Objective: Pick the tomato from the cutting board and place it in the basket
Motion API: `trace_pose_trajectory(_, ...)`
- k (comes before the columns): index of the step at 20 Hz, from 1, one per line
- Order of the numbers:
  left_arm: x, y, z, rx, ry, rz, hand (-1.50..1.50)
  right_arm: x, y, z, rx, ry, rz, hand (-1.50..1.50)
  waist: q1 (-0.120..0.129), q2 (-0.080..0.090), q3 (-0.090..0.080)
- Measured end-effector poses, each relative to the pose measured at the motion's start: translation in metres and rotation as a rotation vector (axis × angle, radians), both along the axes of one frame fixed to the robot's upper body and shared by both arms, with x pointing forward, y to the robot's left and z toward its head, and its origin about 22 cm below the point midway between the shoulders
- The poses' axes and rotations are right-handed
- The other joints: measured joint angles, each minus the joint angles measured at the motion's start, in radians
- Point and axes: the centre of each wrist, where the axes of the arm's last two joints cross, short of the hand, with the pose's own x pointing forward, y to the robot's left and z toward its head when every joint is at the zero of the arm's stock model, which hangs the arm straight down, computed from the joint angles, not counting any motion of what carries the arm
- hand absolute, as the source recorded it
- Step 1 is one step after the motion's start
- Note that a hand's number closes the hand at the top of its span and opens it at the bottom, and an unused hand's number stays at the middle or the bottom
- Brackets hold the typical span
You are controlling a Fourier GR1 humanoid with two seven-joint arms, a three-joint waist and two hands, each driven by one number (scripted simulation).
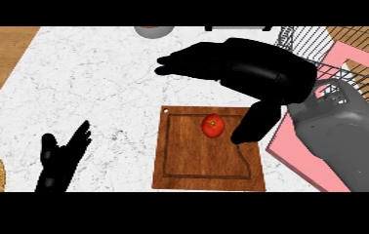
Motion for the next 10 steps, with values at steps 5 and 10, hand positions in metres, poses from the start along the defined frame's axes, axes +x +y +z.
trace_pose_trajectory(5, -0.001, -0.001, -0.002, -0.001, -0.004, 0.001, 0.00, 0.009, -0.019, 0.046, -0.236, -0.014, 0.010, -1.50, -0.001, 0.001, 0.001)
trace_pose_trajectory(10, 0.001, 0.000, -0.001, 0.001, 0.001, -0.002, 0.00, 0.016, -0.029, 0.070, -0.401, -0.007, 0.015, -1.50, 0.003, 0.003, 0.002)
